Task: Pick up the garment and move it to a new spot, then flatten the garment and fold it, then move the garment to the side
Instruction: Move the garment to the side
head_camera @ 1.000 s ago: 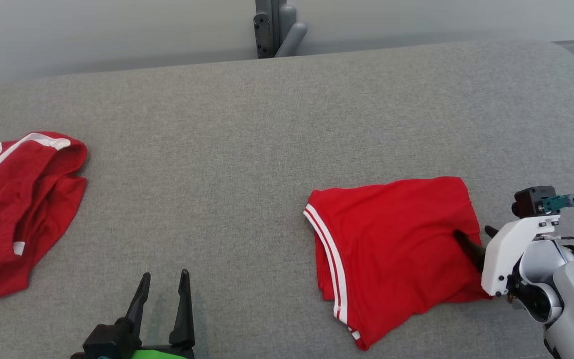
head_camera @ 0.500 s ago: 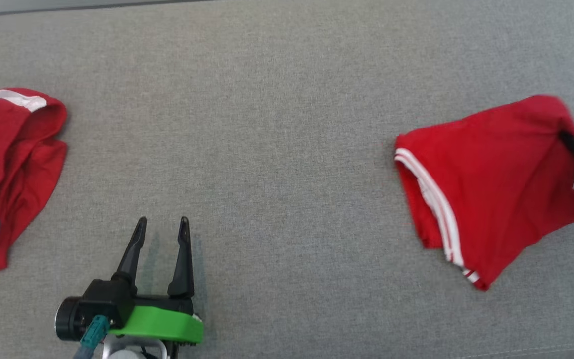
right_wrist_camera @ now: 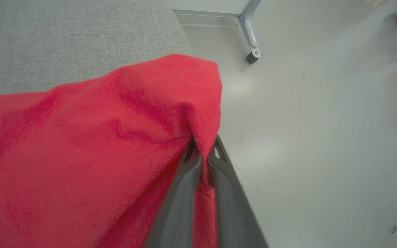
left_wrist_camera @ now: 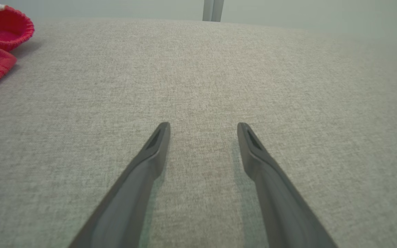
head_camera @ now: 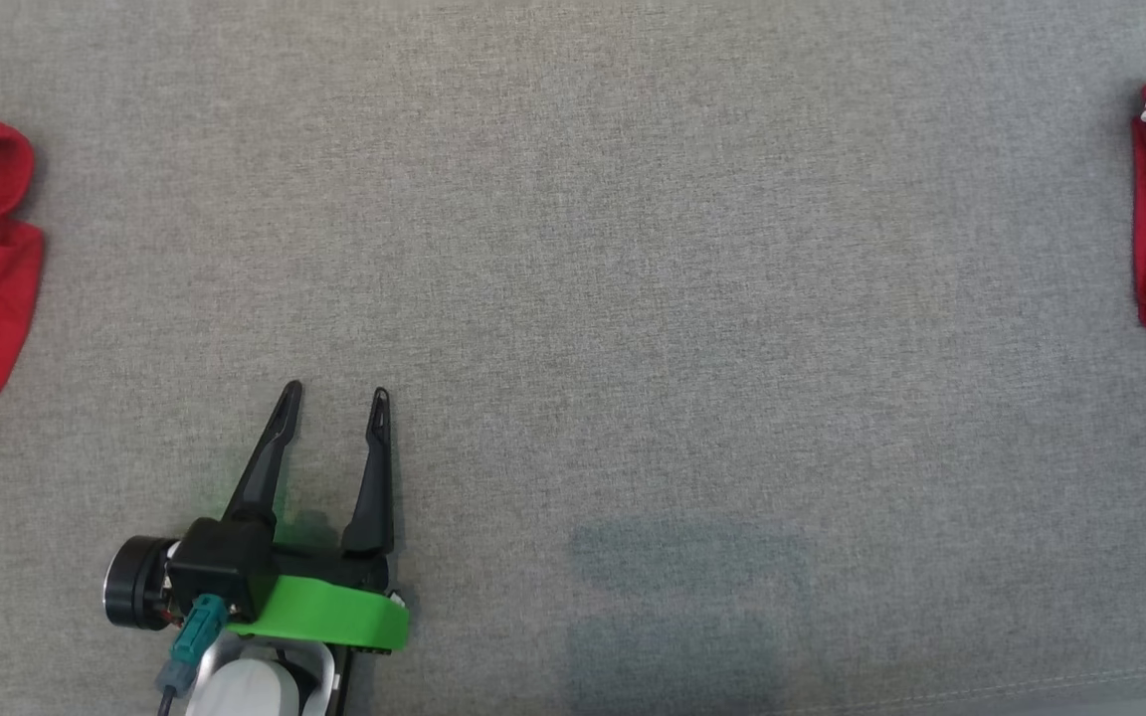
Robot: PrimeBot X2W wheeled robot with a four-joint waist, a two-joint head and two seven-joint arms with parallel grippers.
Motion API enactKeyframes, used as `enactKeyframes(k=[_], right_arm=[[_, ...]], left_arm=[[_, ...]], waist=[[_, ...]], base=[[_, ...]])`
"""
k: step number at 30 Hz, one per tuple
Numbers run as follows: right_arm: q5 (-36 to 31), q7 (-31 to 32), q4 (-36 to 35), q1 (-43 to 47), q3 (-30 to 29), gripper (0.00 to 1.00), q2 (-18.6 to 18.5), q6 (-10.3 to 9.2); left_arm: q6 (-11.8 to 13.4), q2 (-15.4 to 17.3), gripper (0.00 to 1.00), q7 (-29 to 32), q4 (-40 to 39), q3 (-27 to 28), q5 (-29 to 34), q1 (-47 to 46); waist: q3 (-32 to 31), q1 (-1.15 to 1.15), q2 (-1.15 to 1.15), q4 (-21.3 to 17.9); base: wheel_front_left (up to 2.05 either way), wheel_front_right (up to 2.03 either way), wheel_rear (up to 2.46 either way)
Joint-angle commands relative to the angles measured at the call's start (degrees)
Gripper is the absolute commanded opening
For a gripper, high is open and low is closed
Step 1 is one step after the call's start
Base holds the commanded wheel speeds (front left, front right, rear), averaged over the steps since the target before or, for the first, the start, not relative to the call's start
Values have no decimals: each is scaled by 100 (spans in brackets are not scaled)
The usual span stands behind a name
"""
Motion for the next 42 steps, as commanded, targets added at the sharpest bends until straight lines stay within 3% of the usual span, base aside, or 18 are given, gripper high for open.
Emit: enactKeyframes(k=[1, 4, 7, 13, 16, 19, 23, 30, 32, 35, 42], right_arm=[[-237, -157, 225, -193, -16, 100, 73, -8], [-665, -409, 561, -444, 2, 100, 167, -9], [-891, -1111, 676, -578, -135, 100, 459, -8], [-903, -2554, 512, -243, -267, 100, 1004, -9], [-980, -2945, 194, 199, -92, 100, 1320, -8], [-1017, -3059, -160, 607, -47, 100, 1479, -10], [-1035, -3123, -1293, 1691, -303, 100, 1906, -8], [-1533, -3123, -3224, 3941, -781, 100, 3068, -8], [-1603, -3122, -3413, 4400, -822, 100, 3463, -8], [-1838, -3123, -3581, 4826, -953, 100, 3757, -9], [-2223, -3123, -3606, 5388, -1048, 100, 4196, -8]], left_arm=[[-1, 15, 100, -16, -28, 48, 28, -108], [62, 15, 100, -16, -62, 66, 3, -56], [113, 15, 100, -15, -38, 94, -24, 84], [195, 16, 100, -15, 60, 171, -265, 324], [228, 16, 100, -15, 175, 218, -430, 493], [241, 15, 100, -15, 226, 253, -484, 623], [258, 15, 100, -15, 364, 312, -595, 885], [281, 16, 100, -15, 723, 453, -704, 1193], [310, 14, 100, -15, 772, 476, -769, 1207], [330, 15, 100, -15, 789, 487, -750, 1215], [222, 15, 100, -15, 892, 643, -764, 1304]], waist=[[98, -1, 20, 4], [74, -1, 20, -29], [-98, -1, 20, -114], [-767, -1, 20, -239], [-1210, -1, 20, -288], [-1504, -1, 20, -298], [-2019, -1, 20, -268], [-2609, -1, 20, -176], [-2727, -1, 20, -119], [-2813, -1, 20, -16], [-3063, -1, 20, 194]], base=[[0, 0, 0], [0, 0, 0], [0, 0, 0], [0, 0, 0], [0, 0, 0], [0, 0, 0], [0, 0, 0], [0, 0, 0], [0, 0, 0], [0, 0, 0], [0, 0, 0]])
